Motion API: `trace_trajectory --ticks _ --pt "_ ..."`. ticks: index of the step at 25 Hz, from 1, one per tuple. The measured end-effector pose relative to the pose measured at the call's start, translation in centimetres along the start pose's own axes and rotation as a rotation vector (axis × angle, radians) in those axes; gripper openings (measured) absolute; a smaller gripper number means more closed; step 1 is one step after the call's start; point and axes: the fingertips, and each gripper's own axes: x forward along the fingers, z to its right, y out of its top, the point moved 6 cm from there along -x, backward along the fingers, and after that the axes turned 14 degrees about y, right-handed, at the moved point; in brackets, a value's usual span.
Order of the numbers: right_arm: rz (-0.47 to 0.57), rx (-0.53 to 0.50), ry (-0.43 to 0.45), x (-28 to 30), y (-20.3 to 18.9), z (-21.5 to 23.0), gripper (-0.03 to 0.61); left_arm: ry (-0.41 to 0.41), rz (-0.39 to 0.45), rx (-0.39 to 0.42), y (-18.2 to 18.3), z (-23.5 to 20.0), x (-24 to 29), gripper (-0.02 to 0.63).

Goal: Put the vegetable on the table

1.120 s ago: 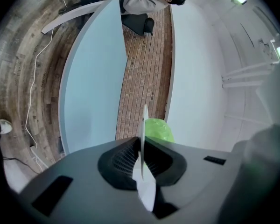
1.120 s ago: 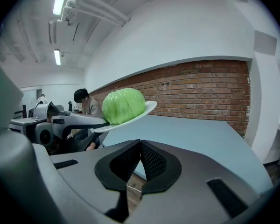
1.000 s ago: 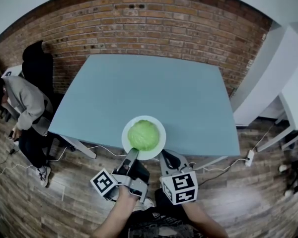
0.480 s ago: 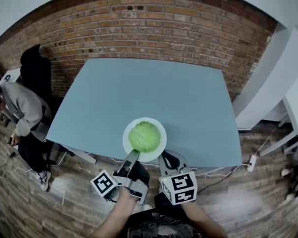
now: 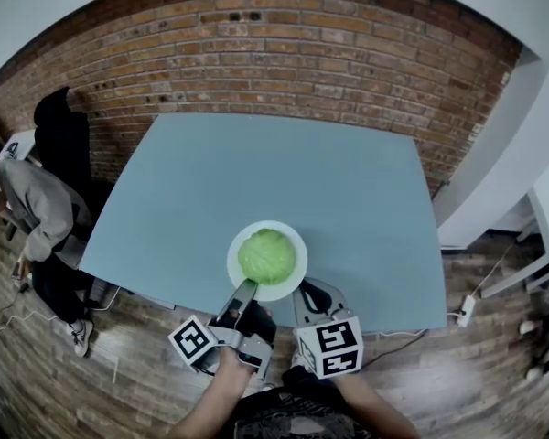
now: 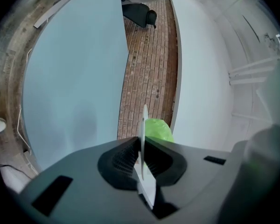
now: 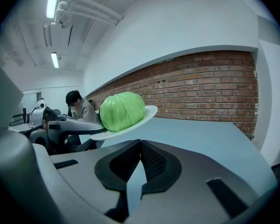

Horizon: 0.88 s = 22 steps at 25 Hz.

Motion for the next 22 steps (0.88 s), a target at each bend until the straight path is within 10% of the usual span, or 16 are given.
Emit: trace_trajectory --ticks 22 --pt "-0.010 0.042 0.026 1.6 0.7 9.8 0.008 0.027 0.037 -0.005 -1.4 0.3 8.8 0.021"
